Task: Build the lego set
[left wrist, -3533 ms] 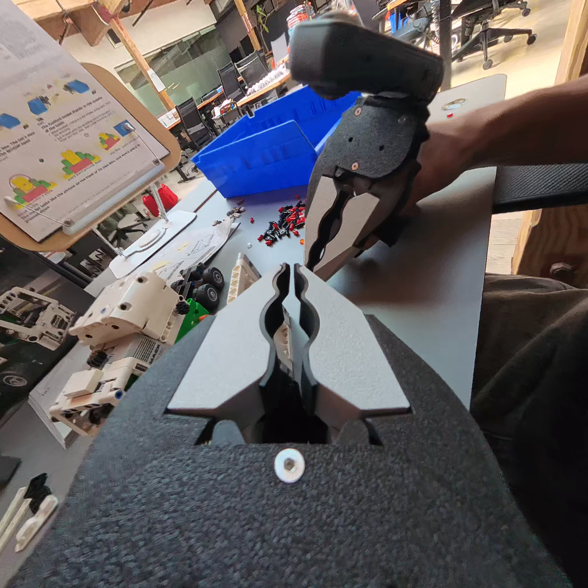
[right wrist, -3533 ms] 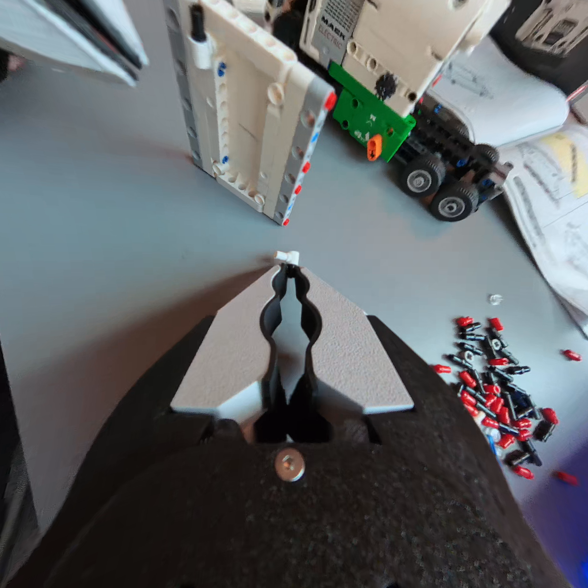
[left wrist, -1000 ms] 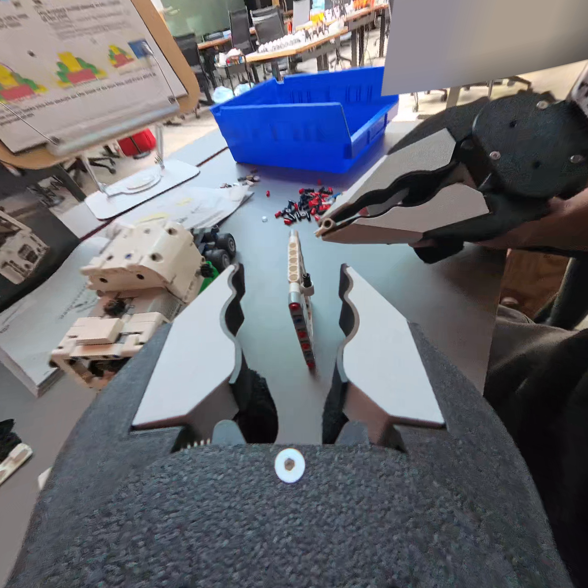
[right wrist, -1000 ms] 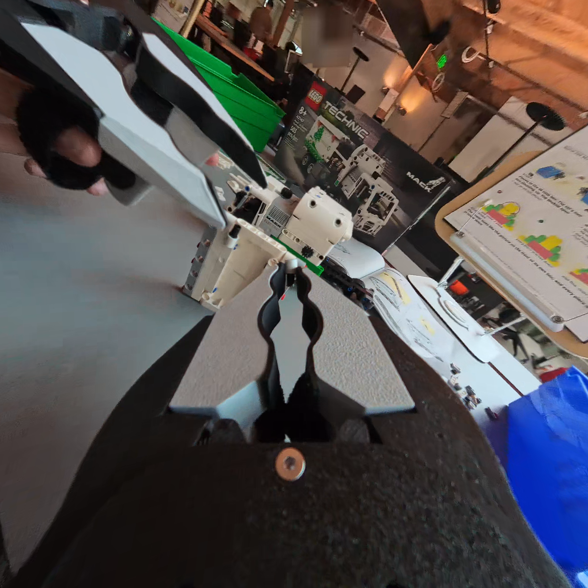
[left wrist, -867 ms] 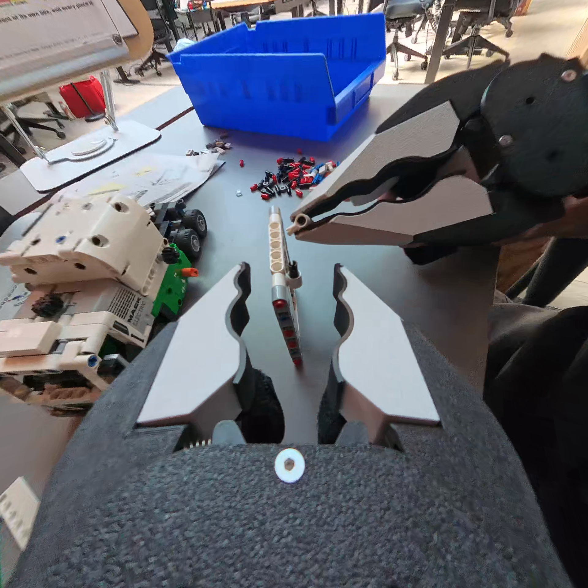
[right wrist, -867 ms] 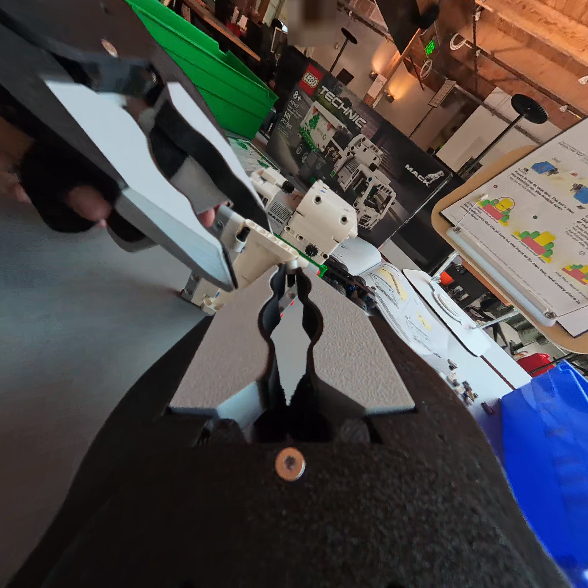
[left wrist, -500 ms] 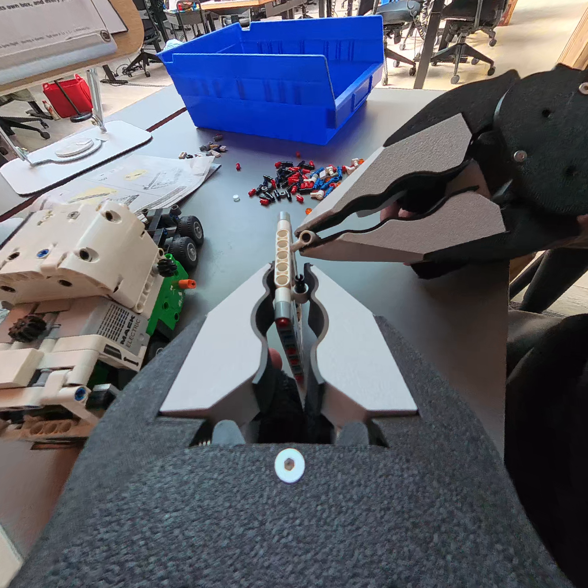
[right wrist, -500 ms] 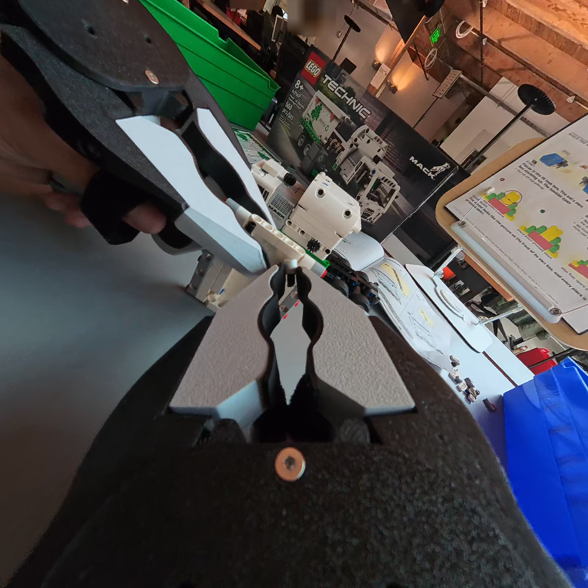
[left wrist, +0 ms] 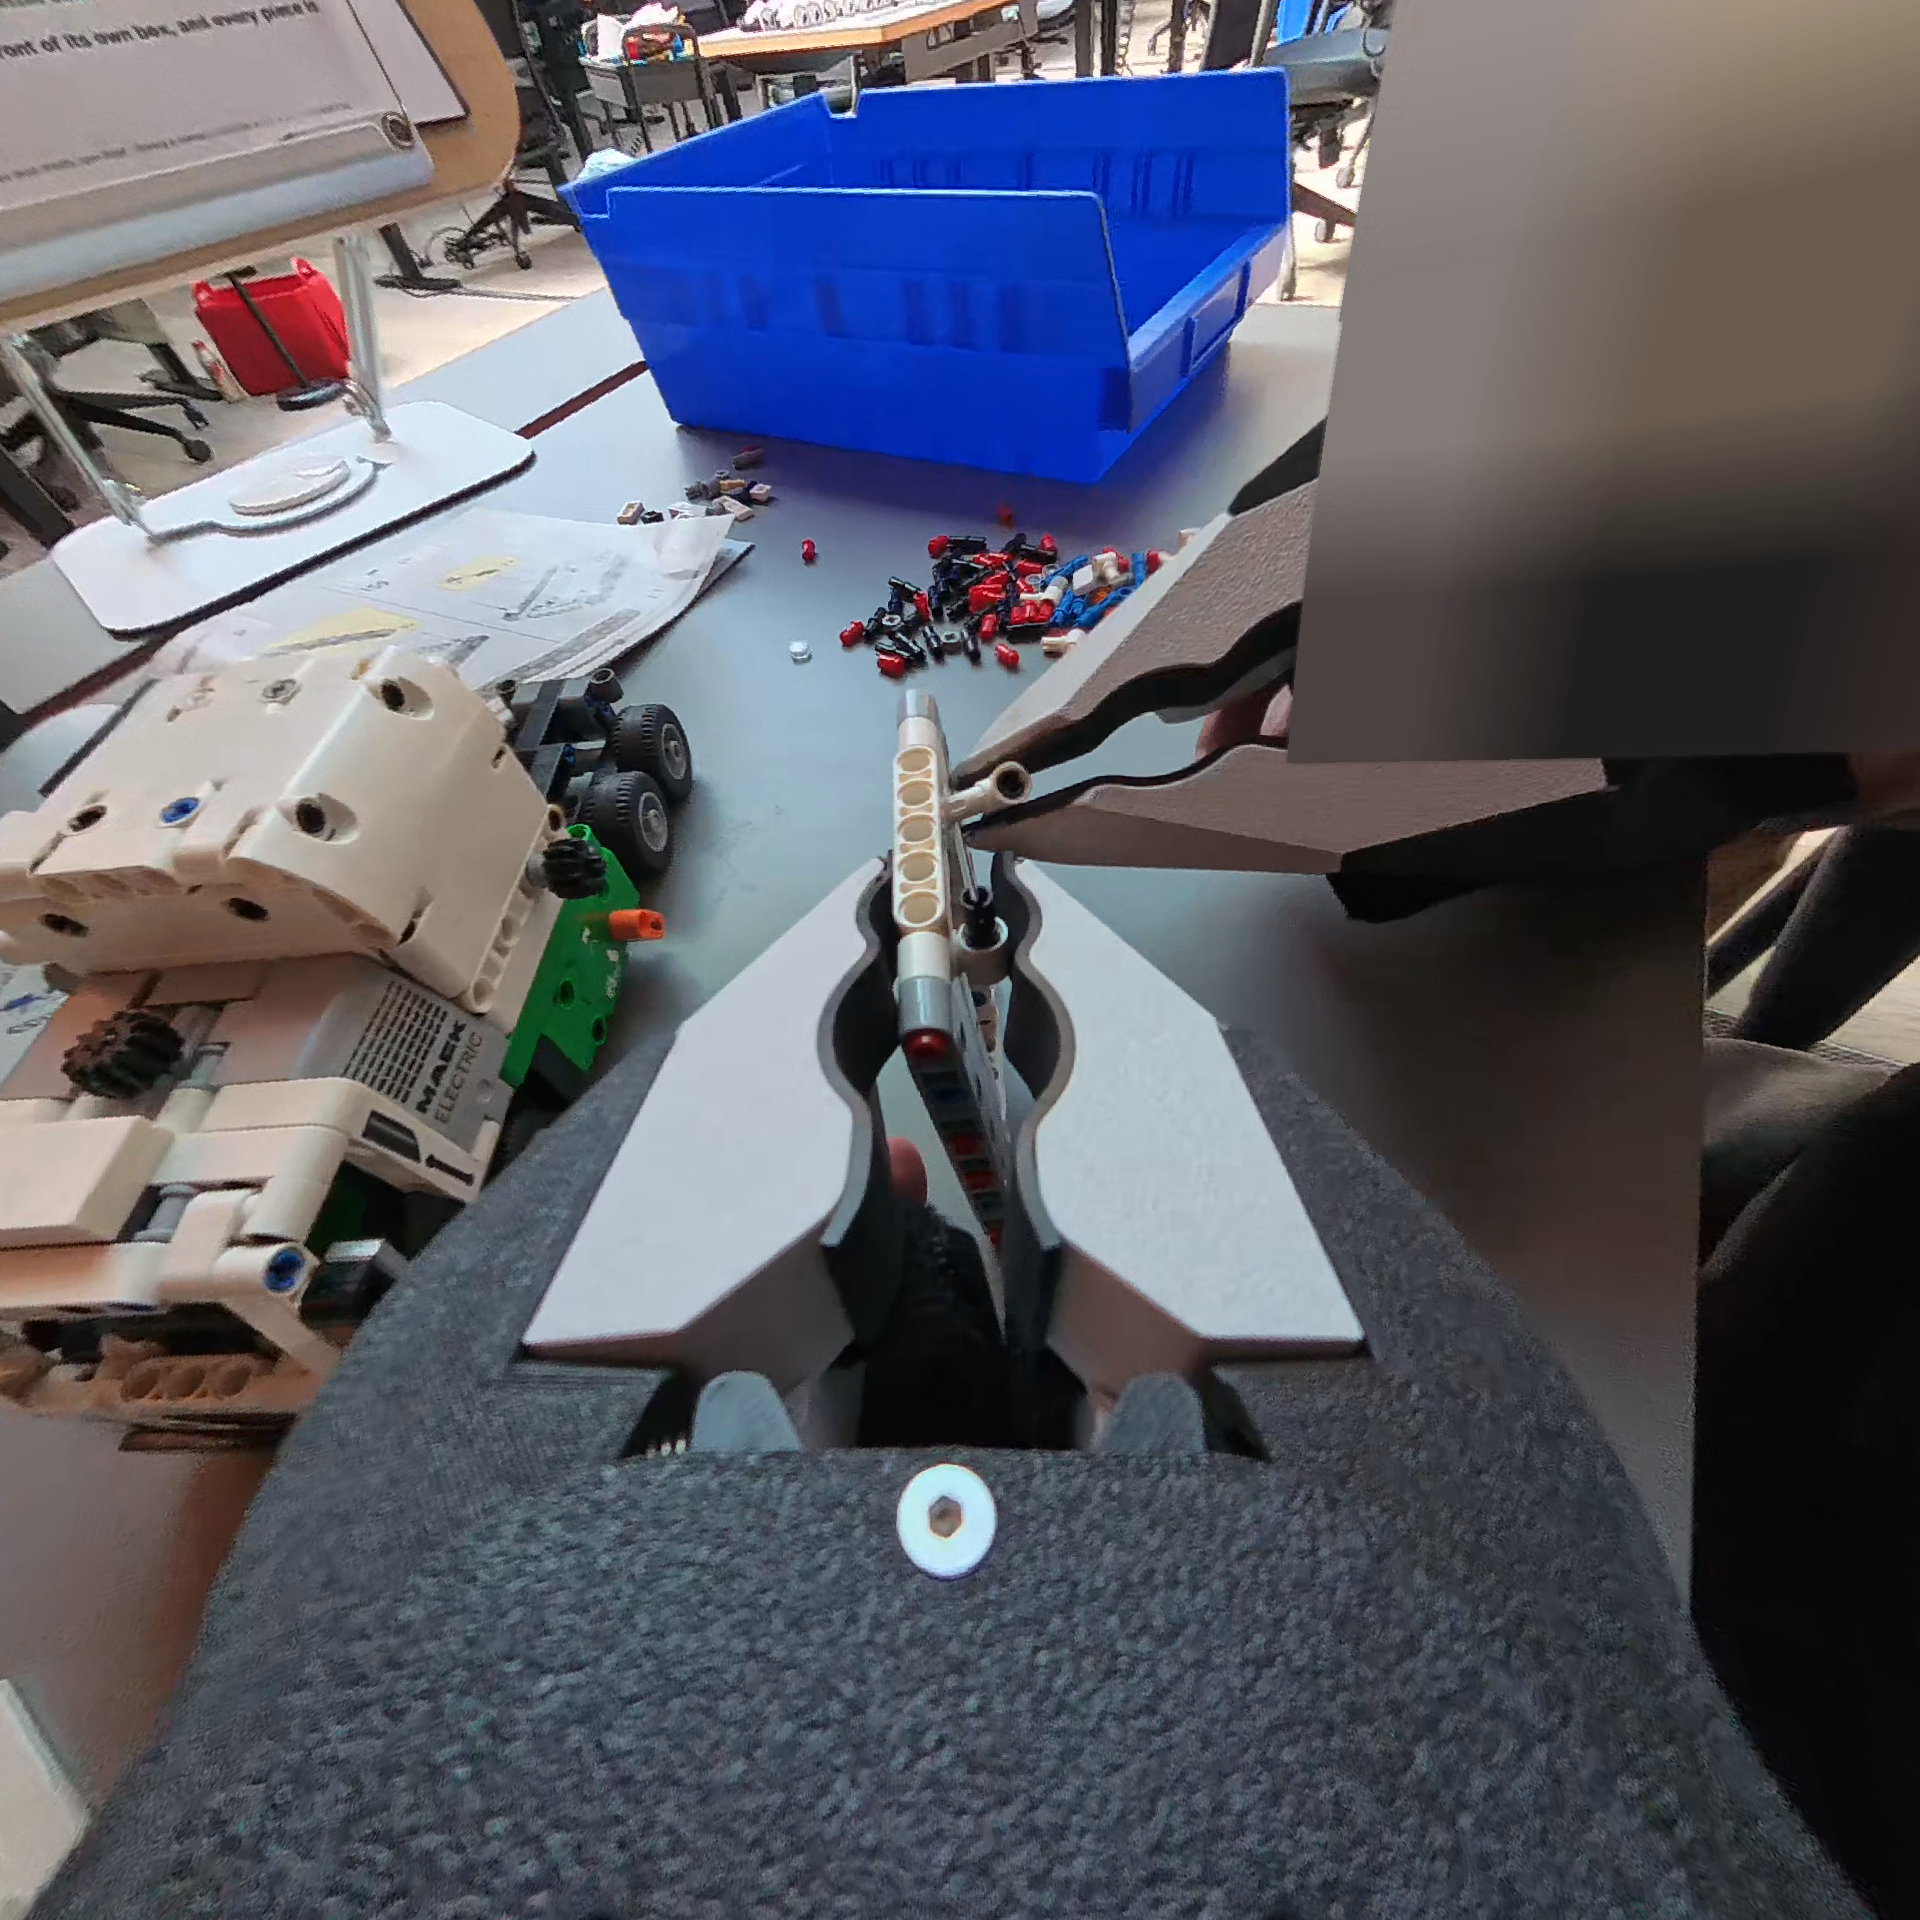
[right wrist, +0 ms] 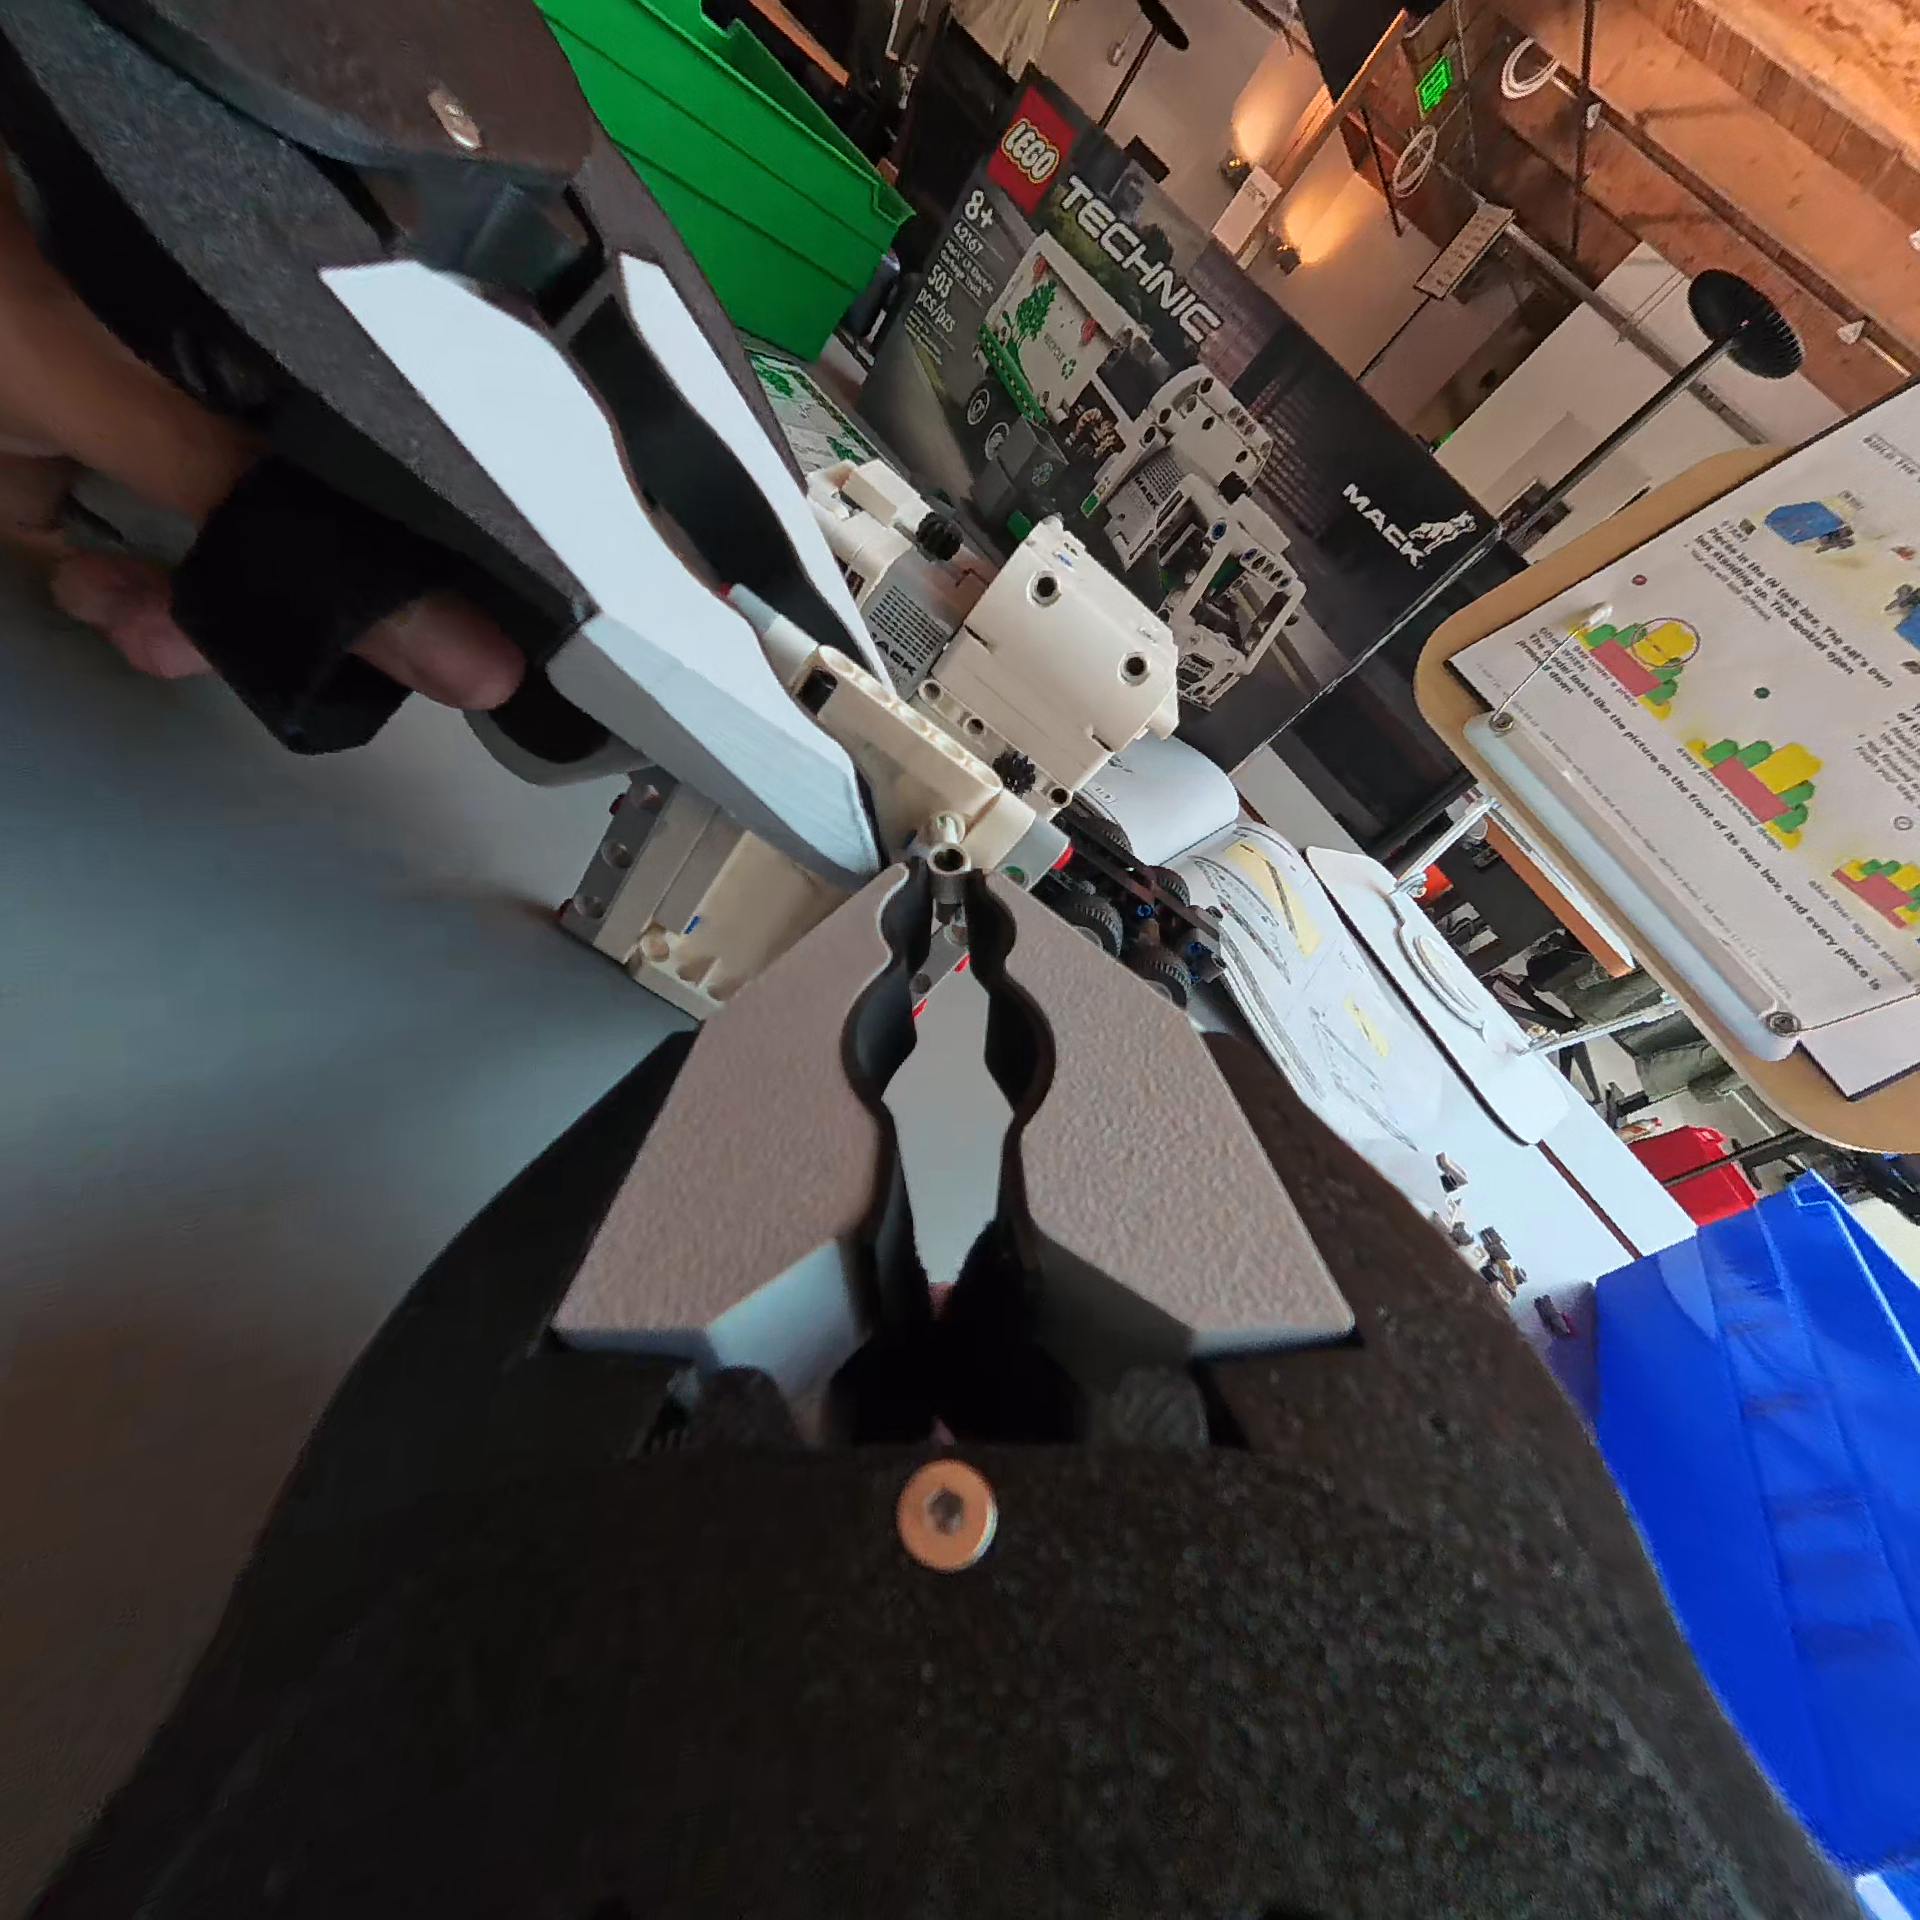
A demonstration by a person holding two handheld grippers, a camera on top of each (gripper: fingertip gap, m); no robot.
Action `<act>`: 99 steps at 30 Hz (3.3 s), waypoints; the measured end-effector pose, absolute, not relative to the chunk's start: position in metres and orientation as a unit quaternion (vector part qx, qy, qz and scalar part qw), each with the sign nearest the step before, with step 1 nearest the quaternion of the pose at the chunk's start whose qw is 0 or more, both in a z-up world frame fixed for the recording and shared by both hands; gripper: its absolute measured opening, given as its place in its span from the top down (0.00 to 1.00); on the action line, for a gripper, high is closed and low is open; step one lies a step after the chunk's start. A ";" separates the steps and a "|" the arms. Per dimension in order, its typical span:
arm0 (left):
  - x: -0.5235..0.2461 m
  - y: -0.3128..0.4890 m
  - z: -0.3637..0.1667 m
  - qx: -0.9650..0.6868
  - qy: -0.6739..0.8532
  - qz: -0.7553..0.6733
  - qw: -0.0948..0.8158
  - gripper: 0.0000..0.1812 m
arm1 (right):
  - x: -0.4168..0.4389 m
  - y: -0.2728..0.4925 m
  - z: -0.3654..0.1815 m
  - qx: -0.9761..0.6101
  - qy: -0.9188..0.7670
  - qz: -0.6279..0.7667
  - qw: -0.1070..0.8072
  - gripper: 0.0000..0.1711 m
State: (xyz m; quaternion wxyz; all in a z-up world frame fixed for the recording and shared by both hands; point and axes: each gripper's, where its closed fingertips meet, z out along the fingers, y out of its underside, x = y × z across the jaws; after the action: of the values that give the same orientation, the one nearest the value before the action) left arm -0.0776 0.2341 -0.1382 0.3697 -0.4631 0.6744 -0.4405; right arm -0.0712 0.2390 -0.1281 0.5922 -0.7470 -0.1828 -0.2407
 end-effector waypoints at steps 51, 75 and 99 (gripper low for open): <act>-0.064 0.235 -0.144 -0.452 0.691 -0.215 0.521 0.92 | -0.062 0.231 -0.140 -0.826 -0.017 -0.014 0.563 0.97; -0.057 0.235 -0.131 -0.496 0.620 -0.320 0.517 0.93 | -0.057 0.233 -0.126 -0.799 0.007 -0.006 0.601 0.97; -0.054 0.230 -0.138 -0.471 0.649 -0.265 0.536 0.93 | -0.053 0.227 -0.134 -0.836 -0.034 -0.048 0.545 0.97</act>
State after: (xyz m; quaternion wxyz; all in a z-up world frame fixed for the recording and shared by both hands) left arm -0.0545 0.2296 -0.1384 0.5357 -0.4710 0.6488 -0.2650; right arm -0.0533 0.2265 -0.1342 0.5451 -0.8363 -0.0339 -0.0481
